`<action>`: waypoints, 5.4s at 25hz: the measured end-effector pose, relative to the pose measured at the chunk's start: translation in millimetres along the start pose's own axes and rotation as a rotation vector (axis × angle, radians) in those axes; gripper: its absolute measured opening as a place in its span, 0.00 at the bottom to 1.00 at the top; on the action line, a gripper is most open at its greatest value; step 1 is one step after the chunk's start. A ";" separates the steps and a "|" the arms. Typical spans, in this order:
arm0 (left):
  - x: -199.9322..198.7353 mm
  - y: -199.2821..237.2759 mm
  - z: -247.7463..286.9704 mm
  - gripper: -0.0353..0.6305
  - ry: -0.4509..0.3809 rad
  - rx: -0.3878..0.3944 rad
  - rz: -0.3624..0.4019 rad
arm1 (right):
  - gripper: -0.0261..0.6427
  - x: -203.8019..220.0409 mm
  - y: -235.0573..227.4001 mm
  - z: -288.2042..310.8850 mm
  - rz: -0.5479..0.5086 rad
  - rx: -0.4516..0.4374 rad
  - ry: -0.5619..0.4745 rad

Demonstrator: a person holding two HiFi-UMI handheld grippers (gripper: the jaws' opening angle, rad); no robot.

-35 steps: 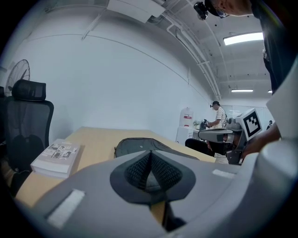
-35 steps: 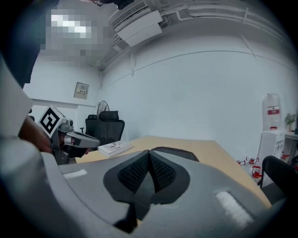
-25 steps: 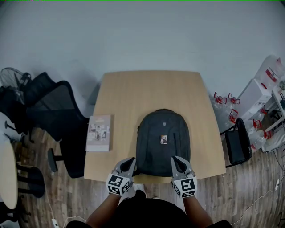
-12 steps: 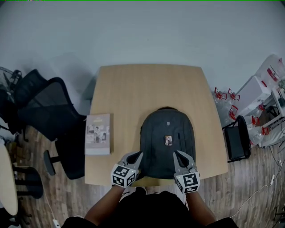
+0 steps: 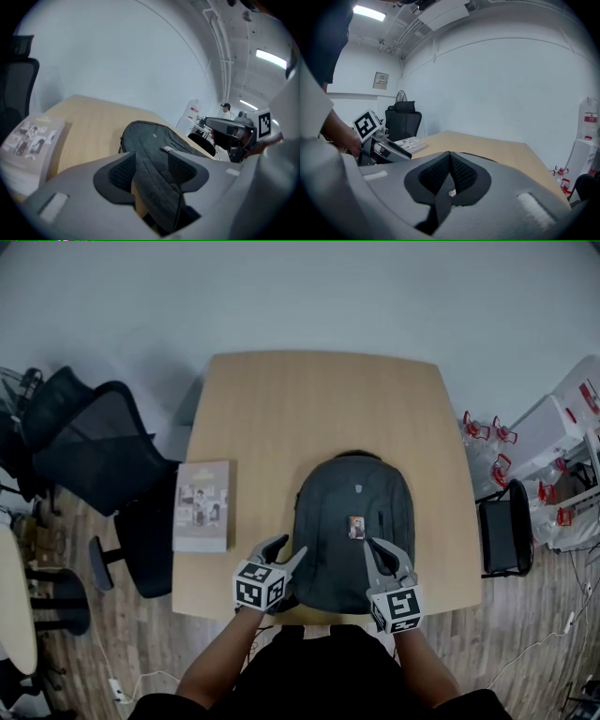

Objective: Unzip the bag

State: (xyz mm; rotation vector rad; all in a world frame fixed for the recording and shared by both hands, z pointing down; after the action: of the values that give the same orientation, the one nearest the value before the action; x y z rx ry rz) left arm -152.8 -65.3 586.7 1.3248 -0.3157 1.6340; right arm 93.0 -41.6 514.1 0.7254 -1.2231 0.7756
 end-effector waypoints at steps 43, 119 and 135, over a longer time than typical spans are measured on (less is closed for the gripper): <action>39.0 54.0 99.8 0.23 0.272 0.260 -0.666 | 0.04 38.1 -31.8 14.8 0.117 -0.117 0.108; -172.6 -104.7 26.6 0.21 -0.252 -0.056 0.742 | 0.23 -180.8 4.8 33.8 -1.437 -0.175 -0.326; -168.6 -108.4 25.6 0.21 -0.250 -0.062 0.750 | 0.17 -185.7 5.6 28.9 -1.449 -0.139 -0.339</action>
State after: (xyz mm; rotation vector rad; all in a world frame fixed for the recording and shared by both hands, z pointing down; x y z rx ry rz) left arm -62.2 -115.9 413.3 1.4567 -1.1103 2.0274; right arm 43.1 -85.3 338.2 1.3704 -0.7113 -0.6411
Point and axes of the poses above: the fingertips, and each gripper's own axes: z forward along the fingers, y to its left, x out of its underside, the point moved 9 cm from there along -z, backward along the fingers, and after that the axes turned 7 degrees about -y, right-handed, at the moved point
